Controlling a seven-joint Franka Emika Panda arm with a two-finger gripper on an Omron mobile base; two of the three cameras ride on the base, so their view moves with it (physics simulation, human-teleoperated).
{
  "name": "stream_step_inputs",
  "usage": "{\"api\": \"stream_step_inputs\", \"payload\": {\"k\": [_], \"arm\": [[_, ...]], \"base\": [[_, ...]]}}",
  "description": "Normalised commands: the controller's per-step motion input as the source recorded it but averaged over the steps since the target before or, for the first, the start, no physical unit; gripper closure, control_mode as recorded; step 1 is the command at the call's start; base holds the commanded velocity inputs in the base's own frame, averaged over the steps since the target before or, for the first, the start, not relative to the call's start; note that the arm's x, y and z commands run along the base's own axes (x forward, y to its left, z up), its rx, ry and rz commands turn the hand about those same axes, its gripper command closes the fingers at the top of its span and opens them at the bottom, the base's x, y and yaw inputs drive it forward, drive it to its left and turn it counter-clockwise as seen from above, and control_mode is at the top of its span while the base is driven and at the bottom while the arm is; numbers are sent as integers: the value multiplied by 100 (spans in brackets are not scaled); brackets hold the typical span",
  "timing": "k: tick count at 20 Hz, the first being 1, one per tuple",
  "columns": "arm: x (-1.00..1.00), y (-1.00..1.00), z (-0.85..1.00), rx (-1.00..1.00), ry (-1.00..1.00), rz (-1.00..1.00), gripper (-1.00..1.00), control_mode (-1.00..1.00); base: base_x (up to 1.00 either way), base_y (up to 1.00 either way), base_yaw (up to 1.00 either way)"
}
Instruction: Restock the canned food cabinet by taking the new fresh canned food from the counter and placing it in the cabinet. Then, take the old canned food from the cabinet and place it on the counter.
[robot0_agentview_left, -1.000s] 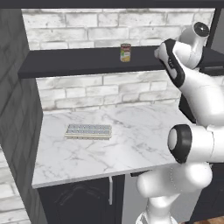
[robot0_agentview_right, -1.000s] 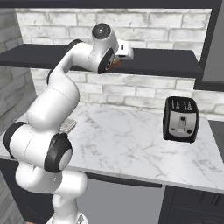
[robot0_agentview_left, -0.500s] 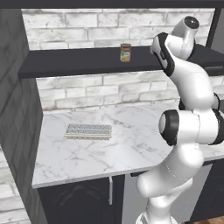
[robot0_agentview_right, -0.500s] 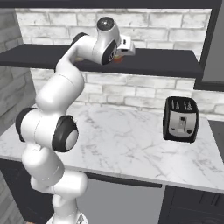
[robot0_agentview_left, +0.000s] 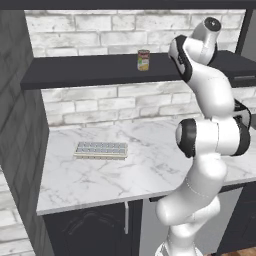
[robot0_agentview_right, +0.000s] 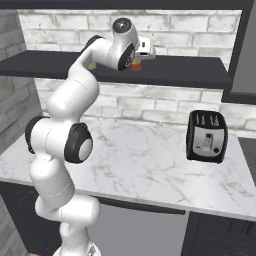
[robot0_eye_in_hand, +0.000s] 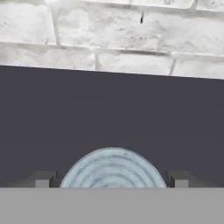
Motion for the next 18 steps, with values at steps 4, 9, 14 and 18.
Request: {"api": "stream_step_inputs", "payload": {"k": [4,9,14,18], "arm": [[18,0,0,0,-1,0,-100,-100],[-19,0,1,0,-13,0,-100,-100],[-84,2,8,0,-20,0,-100,-100],[-100,29,2,0,-12,0,-100,-100]], "base": [[0,0,0],[0,0,0],[0,0,0],[0,0,0]]}}
